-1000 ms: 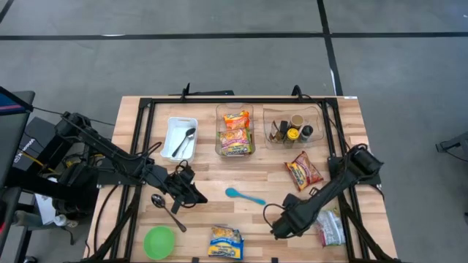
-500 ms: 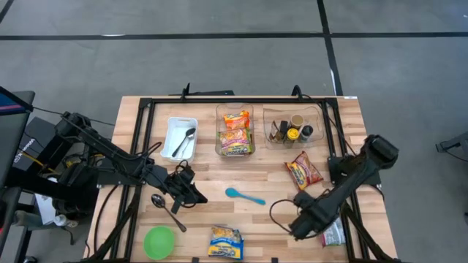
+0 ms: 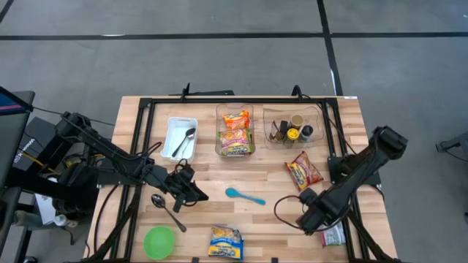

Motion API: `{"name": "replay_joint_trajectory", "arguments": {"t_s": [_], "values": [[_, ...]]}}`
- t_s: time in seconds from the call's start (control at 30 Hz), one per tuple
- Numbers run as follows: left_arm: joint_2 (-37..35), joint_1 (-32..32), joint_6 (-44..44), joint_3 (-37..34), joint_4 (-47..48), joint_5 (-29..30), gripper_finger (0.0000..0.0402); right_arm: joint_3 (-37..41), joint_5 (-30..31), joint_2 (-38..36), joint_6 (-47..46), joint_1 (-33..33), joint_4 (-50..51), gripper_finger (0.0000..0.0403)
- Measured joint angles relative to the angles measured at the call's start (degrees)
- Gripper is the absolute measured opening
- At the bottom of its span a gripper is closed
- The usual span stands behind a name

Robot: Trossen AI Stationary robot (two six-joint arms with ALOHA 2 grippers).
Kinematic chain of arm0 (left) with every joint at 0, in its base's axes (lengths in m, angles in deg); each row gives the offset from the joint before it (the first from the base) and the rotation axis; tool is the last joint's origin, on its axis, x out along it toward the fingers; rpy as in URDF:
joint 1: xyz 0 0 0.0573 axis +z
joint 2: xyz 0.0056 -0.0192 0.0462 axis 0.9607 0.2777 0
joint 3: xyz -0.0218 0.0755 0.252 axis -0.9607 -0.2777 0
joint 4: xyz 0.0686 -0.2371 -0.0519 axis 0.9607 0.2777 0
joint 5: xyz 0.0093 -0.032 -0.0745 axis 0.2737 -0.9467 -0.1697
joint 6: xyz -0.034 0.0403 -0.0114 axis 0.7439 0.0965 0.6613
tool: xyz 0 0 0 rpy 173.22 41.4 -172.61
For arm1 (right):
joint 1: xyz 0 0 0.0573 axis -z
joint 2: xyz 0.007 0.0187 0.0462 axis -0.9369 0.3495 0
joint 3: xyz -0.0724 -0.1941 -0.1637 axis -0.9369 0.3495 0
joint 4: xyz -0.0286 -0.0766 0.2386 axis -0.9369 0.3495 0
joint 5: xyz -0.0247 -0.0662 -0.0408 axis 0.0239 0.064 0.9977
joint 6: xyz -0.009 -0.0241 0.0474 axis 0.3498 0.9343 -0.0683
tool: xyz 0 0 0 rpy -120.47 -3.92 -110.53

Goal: Pick & Place Food Item
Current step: Put the green noodle pack into the left transparent bin

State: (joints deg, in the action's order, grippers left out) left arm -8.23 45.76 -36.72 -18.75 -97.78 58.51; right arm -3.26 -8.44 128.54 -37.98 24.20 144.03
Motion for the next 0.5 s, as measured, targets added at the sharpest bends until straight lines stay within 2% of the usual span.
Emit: {"name": "replay_joint_trajectory", "arguments": {"t_s": [0.2,0.5], "values": [[0.0,0.02,0.0,0.0,0.0,0.02,0.0,0.0,-0.37,3.32,1.98,0.53,-1.05,0.0012],[0.0,0.0,0.0,0.0,0.0,0.07,0.0,0.0,-1.51,4.76,2.03,0.46,-3.03,0.0129]]}}
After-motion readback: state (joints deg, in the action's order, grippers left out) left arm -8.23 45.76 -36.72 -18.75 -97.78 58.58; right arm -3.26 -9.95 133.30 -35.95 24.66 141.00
